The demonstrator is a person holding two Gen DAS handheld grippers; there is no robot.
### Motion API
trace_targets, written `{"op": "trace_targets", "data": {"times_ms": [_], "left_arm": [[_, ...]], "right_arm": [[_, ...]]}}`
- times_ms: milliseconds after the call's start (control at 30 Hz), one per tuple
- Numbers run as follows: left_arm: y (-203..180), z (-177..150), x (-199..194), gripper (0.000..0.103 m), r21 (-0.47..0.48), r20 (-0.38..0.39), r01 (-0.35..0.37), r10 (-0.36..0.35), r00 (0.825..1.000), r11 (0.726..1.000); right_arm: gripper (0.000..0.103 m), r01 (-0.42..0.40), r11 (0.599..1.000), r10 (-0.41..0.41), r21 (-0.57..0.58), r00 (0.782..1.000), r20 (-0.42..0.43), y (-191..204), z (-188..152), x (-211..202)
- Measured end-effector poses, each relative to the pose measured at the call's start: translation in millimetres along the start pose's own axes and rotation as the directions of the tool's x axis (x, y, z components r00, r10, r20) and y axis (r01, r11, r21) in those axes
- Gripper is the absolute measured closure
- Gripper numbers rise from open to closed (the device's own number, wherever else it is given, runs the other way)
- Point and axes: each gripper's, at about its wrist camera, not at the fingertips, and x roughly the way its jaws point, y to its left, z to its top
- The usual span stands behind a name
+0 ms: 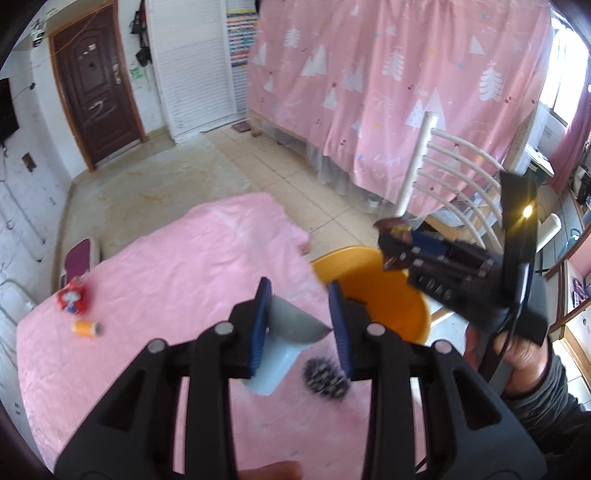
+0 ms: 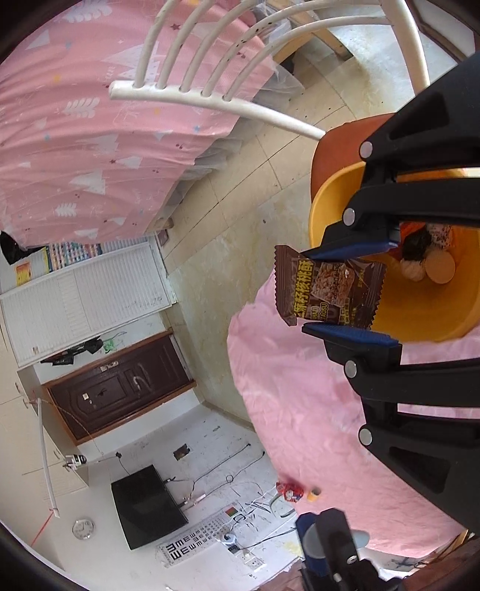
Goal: Collect trash
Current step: 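Carry the cup and snack packet to the orange basin and open both tools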
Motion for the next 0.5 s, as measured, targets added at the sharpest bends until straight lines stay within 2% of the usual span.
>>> {"op": "trace_targets", "data": {"times_ms": [200,500], "left_arm": [[-24,23,26,0.073,0.016,-0.025,0.039,-0.039,0.999,0.999],[-50,43,56,0.073,0.062,-0.069,0.056,-0.052,0.996,0.997]], "right_arm": [[0.081,0.017,1.000,-0.017,0.013,1.000,-0.013,-18,-9,5],[0.081,0.030,0.999,-0.030,0.018,0.999,-0.028,-30,-14,11]]}}
